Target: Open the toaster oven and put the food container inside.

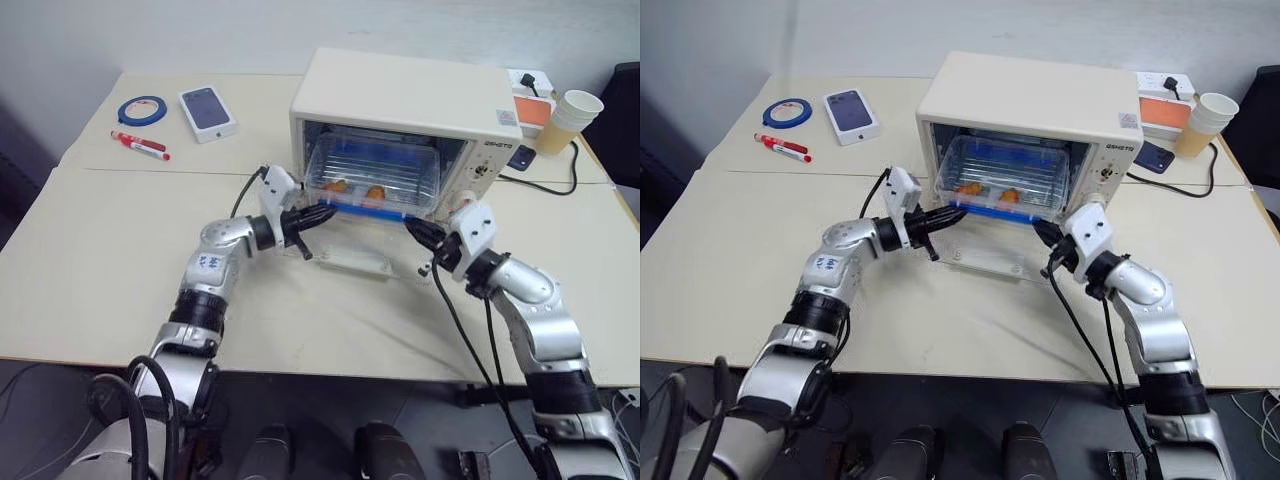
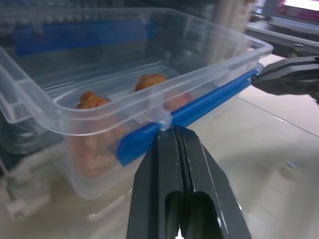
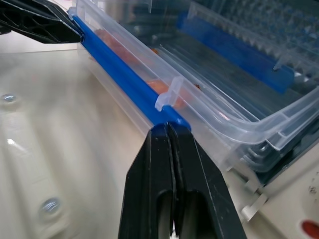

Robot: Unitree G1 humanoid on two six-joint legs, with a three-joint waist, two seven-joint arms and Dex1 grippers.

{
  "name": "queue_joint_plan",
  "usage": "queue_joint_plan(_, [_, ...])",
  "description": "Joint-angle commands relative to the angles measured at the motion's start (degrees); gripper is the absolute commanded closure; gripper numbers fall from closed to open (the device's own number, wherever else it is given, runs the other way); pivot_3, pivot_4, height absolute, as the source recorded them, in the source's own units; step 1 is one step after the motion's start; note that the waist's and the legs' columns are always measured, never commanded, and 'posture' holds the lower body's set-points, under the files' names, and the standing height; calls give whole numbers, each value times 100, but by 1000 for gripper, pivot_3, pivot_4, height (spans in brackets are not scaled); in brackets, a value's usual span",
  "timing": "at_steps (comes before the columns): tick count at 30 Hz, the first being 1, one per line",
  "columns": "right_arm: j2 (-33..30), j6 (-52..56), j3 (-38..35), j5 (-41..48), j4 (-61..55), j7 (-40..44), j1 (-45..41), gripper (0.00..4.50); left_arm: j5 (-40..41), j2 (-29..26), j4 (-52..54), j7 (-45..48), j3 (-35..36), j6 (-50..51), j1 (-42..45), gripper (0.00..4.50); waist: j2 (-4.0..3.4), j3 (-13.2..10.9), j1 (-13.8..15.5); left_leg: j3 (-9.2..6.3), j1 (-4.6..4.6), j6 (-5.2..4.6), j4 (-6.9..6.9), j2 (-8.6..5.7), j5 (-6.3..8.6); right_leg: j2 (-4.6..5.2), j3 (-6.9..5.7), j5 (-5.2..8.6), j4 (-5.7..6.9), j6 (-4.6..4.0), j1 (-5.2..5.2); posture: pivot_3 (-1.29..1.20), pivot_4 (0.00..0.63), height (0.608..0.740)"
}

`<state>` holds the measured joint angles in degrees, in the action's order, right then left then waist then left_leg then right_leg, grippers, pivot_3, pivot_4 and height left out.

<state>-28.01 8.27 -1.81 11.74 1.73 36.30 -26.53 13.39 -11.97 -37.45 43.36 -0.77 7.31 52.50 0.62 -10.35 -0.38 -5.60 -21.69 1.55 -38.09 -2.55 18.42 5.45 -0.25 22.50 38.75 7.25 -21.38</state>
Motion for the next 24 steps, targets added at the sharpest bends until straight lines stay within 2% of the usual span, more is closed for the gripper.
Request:
queue_joint_plan(1, [103,-525,-30,-185,698,-79,-555,4472,-150,197,-788,-406,187,-687,580,4500,0,0,-5,3,-6,0,-1,-1,0,2,-5,0,0,0,-7,0,150,740])
queue_joint_plan(7, [137,-1129,-89,-420,2239,-203,-1459,4472,-290,380,-1883,-1015,408,-1390,1189,4500,0,0,-78,4,-13,0,2,-1,0,11,-26,0,6,0,-16,0,150,740])
queue_joint_plan(11, [112,-1319,-59,-402,2504,-35,-1637,4472,-245,411,-2040,-757,462,-1507,1255,4500,0,0,-134,-3,-23,0,-4,1,0,11,-33,0,5,0,-19,0,150,740])
queue_joint_plan(17, [-289,-881,-200,288,948,910,-571,4472,0,-61,-913,467,436,-1173,551,4500,-1,0,-162,-6,-33,1,-2,5,0,9,-38,0,2,0,-26,0,150,740])
queue_joint_plan(20, [-615,-470,-648,835,-50,1123,285,4472,333,-599,64,1209,498,-655,-25,4500,-1,0,-169,-7,-47,1,-5,7,0,8,-36,0,4,0,-39,0,150,740])
queue_joint_plan(24, [-1134,-312,-1362,1156,-733,1435,1637,4500,726,-1542,1073,2048,679,-92,-724,3813,-1,0,-121,-16,-49,1,-6,6,0,10,-36,0,-2,0,-35,0,150,740])
